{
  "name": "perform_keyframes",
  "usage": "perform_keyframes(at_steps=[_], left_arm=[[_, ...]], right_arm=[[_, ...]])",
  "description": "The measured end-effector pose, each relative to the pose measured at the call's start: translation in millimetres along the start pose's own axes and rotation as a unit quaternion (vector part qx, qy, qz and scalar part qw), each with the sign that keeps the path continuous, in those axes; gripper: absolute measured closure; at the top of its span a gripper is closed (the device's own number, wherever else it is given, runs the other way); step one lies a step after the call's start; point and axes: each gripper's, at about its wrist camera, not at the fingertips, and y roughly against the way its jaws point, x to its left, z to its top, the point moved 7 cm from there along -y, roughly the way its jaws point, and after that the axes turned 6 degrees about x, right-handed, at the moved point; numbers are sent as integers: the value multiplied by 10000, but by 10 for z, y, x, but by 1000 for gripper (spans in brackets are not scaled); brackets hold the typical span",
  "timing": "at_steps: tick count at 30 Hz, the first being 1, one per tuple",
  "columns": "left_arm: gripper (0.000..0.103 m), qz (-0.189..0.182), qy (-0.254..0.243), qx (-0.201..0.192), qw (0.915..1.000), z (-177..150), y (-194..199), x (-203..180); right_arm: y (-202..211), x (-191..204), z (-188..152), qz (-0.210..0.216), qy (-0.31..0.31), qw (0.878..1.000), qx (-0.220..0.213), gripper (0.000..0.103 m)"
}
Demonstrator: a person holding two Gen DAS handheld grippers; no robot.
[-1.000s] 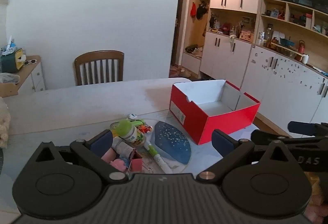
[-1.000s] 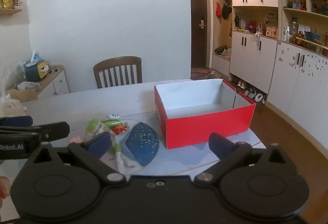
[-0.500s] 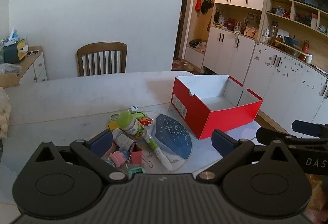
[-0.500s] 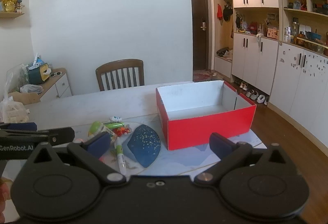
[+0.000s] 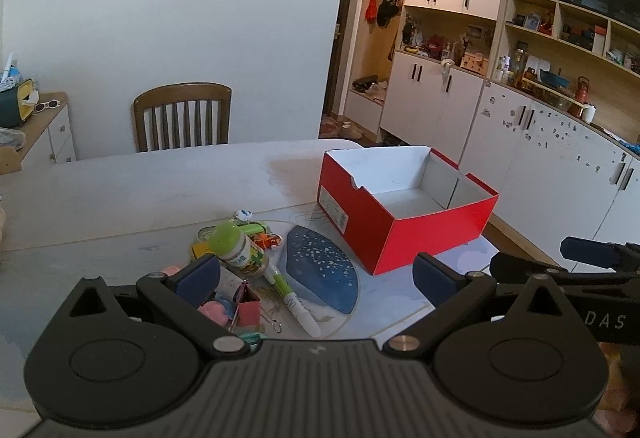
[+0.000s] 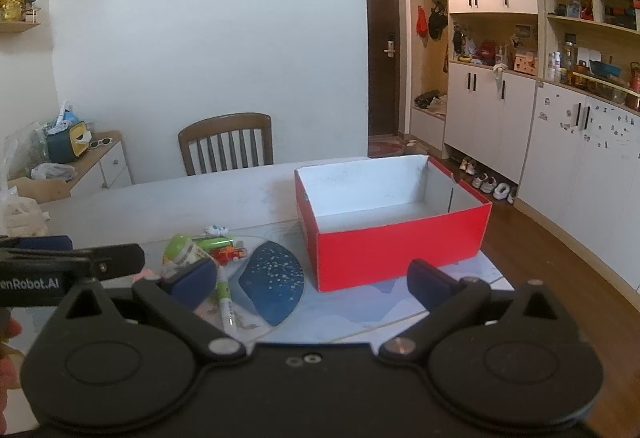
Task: Organize rigid objects
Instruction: 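Move both tools toward the cluttered items on the table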
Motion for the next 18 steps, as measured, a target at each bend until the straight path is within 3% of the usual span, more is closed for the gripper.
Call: perform_keyframes(at_steps=[11, 18], left_arm=[[0, -111, -178, -121, 9997, 86, -75, -32], [0, 52, -307, -298, 9991, 212, -164, 37]], right_arm=[[-55, -31, 0, -98, 27, 9999, -4, 5], [-180, 15, 70, -10, 103, 9999, -66, 6]])
